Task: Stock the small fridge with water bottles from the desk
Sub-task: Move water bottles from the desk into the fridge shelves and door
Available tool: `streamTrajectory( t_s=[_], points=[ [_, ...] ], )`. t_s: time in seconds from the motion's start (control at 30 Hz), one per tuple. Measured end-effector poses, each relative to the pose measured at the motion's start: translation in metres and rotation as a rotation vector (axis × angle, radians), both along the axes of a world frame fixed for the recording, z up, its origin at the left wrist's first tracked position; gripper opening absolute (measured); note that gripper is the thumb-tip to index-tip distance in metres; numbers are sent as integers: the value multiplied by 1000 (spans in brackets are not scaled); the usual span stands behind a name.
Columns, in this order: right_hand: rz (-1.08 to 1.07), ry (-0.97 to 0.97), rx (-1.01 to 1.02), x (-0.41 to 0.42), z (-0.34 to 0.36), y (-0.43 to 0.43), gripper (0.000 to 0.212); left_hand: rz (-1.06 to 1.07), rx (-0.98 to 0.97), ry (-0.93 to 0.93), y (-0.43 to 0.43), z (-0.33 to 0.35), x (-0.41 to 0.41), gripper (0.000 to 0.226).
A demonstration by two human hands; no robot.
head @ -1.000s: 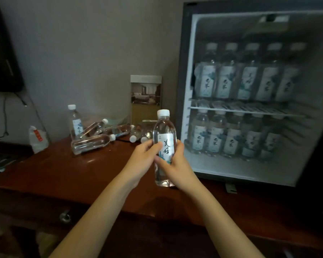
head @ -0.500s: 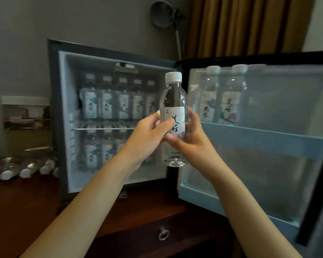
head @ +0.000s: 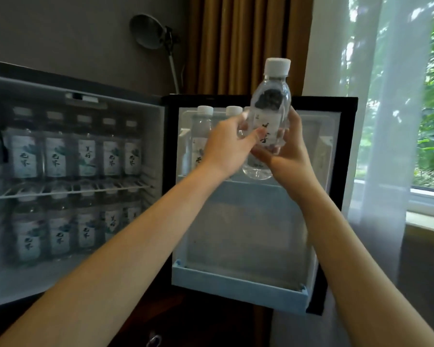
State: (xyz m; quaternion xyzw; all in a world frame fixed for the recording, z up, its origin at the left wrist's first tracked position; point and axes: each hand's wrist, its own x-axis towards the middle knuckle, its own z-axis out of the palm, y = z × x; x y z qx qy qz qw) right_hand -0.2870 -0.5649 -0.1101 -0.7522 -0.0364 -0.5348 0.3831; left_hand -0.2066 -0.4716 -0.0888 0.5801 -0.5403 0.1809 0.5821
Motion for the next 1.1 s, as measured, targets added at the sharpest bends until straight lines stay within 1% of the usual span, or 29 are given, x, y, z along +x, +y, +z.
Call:
streamTrajectory(
  t_s=[0.1,0.2,0.3,0.37,0.47,0.53,0.63,0.77,0.87,0.97,1.03,1.1],
  points=[
    [-21,27,47,7,-5,-15,84,103,-6,-33,-14,0,9,39],
    [-43,98,41,16,-11,-27,82,197,-17,-78,-20,-6,20,47],
    [-51,165,55,20,-11,-34,82,295,-64,-182,-23,-14,27,53],
    [-60,211,64,19,-9,-36,81,303,-74,-209,-27,-18,29,55],
    [-75,269,68,17,-8,-39,72,293,-57,-186,-34,-23,31,57],
    [-125,317,63,18,-9,-42,67,290,-54,-170,-38,-28,33,58],
    [-247,353,41,20,-10,-44,72,287,-42,-173,-40,-35,35,58],
    [-304,358,36,18,-9,-40,78,294,-49,-194,-42,-39,36,49],
    [-328,357,38,18,-8,-38,86,304,-53,-215,-37,-42,38,32],
    [-401,310,-8,21,-9,-34,95,331,-106,-239,-24,-48,46,19],
    [-490,250,-70,22,-11,-27,94,364,-126,-235,-11,-52,54,15],
    [-588,93,-180,25,-16,-17,82,398,-125,-221,2,-56,64,13]
  ],
)
